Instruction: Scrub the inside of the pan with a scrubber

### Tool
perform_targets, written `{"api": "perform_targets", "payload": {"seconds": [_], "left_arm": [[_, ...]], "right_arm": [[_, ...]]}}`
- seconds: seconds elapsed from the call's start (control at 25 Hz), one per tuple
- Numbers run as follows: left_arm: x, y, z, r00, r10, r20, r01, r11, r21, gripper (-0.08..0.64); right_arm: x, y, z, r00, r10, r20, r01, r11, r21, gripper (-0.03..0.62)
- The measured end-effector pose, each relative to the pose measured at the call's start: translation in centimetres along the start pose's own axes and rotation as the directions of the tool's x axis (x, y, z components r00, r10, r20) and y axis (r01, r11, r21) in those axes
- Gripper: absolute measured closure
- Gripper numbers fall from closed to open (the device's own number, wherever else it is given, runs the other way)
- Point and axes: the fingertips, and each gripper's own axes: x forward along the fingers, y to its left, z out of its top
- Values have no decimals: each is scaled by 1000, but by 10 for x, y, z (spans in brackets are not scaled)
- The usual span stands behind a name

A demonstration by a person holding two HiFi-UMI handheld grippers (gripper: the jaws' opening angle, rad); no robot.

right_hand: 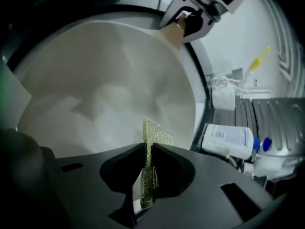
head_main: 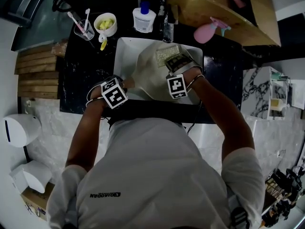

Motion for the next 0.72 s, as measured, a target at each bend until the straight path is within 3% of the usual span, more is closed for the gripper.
{"api": "perform_targets", "payload": {"seconds": [0.12, 0.32, 0.72], "left_arm": [[0, 0, 0, 1000, 0, -1, 0, 1000, -1, 416], [0, 1, -1, 1000, -2, -2, 2, 1000, -2, 416], [1, 1, -2, 1000, -6, -7, 6, 1000, -3, 416]], "right_arm": [[7, -8, 7, 999, -49, 1, 49, 986, -163, 522], [31, -7, 1, 1000, -13, 0, 12, 959, -283, 522], [72, -3, -34, 996, 48, -80, -65, 970, -234, 522]]}}
